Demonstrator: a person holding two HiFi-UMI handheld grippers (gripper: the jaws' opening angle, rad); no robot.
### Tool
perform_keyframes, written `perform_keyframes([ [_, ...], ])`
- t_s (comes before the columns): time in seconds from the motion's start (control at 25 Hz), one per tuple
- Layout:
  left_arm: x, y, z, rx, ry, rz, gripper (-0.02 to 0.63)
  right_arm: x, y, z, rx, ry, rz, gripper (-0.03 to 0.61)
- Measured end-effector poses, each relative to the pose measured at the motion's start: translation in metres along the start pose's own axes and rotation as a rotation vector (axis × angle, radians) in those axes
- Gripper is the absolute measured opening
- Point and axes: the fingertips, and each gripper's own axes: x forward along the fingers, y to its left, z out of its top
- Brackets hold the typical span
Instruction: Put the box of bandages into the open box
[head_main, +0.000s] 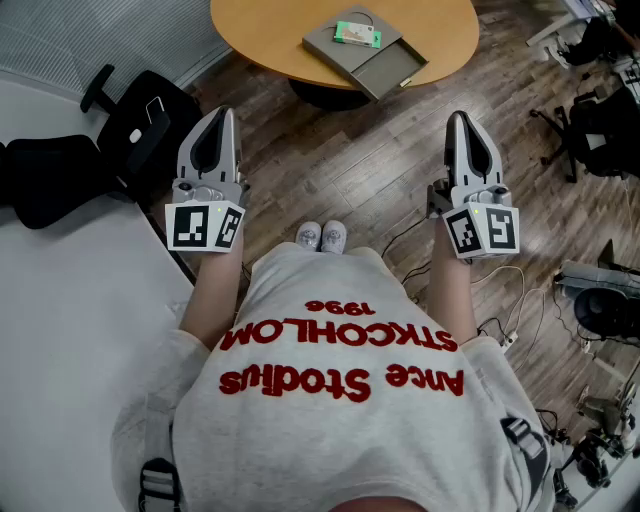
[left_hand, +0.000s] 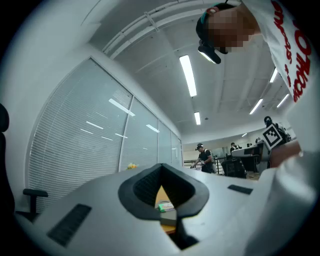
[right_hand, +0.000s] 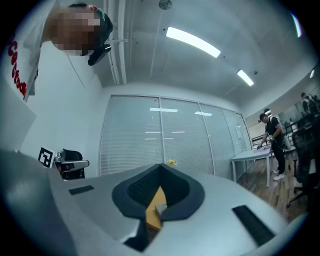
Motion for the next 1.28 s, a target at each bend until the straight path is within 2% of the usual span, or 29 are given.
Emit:
perform_keyframes([
  [0.76, 0.036, -0.025, -0.008, 0.003, -0.055, 0.027, 0.006, 0.018, -0.031, 0.009, 0.021, -0.065, 0.078, 0.006],
  [1.0, 0.063, -0.005, -0.016, -0.001, -0.056, 0.023, 0.006, 0.048, -0.037, 0.004, 0.027, -0.065, 0.075, 0.006],
  [1.28, 0.111, 0.016, -0.038, -0.025, -0.039, -0.023, 0.006, 0.092, -0.05, -0.006, 0.033, -0.05, 0.052, 0.006],
])
